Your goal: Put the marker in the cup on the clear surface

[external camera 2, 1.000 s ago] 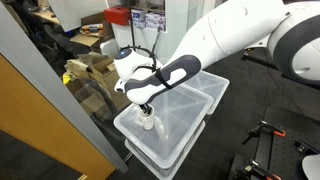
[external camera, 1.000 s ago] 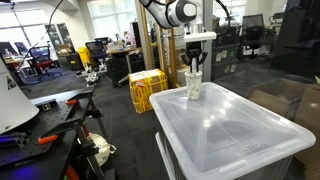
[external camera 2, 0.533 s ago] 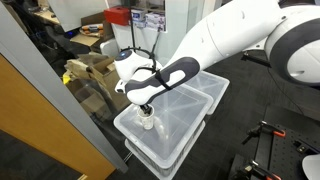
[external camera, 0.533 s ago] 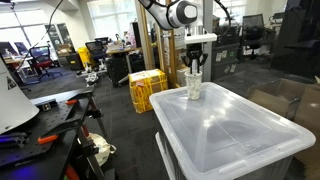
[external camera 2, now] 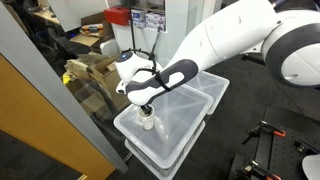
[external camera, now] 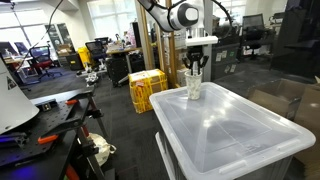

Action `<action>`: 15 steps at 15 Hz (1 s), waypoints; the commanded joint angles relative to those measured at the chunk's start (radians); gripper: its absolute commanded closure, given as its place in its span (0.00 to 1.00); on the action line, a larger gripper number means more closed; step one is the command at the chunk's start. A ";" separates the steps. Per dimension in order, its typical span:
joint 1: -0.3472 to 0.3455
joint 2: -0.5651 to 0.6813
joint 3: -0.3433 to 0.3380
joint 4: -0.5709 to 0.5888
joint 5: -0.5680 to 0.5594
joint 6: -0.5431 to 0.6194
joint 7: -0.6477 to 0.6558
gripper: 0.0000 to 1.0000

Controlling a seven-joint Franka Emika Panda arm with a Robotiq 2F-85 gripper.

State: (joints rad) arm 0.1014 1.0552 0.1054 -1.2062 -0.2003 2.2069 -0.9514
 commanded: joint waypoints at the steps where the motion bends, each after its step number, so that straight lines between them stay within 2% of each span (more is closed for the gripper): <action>1: -0.002 0.027 0.006 0.058 0.006 -0.054 0.014 0.62; 15: 0.000 0.089 0.004 0.146 0.012 -0.132 0.013 0.62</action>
State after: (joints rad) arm 0.1012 1.1145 0.1070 -1.1238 -0.1971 2.1290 -0.9514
